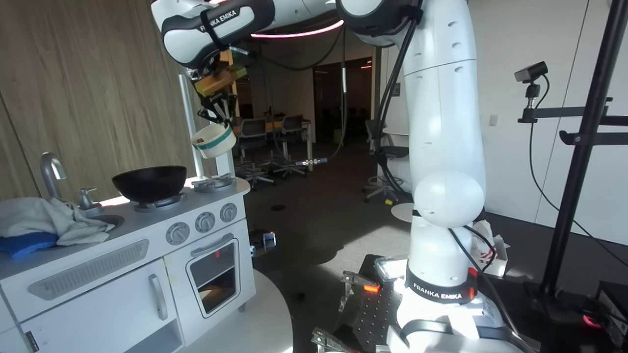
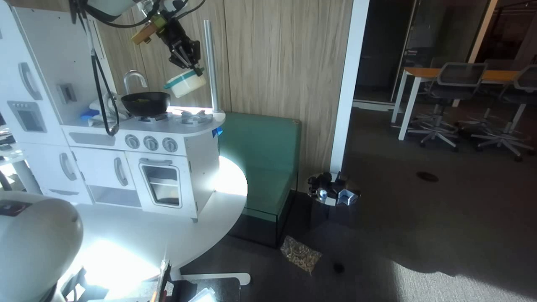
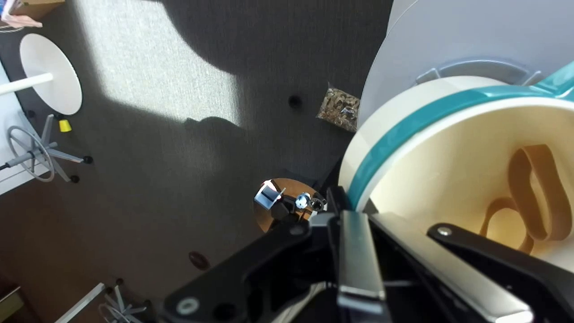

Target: Pour the contents in the pot into the bowl

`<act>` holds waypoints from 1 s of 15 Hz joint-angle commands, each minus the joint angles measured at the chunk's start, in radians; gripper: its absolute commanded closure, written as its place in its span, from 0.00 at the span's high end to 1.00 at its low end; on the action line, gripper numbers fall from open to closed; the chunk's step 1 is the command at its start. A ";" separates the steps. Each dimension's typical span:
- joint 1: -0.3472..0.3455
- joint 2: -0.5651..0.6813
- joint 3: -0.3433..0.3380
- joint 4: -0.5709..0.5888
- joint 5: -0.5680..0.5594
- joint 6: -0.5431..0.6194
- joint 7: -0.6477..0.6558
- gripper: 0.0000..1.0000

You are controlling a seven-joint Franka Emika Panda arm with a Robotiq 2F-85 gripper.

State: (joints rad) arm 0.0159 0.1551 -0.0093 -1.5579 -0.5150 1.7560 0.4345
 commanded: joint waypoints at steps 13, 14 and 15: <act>-0.008 0.090 -0.036 0.027 0.106 0.081 -0.061 0.01; -0.009 0.096 -0.039 0.029 0.111 0.082 -0.062 0.01; -0.008 0.102 -0.040 0.030 0.115 0.085 -0.064 0.01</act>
State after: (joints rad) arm 0.0104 0.2359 -0.0380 -1.5584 -0.4341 1.8211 0.4014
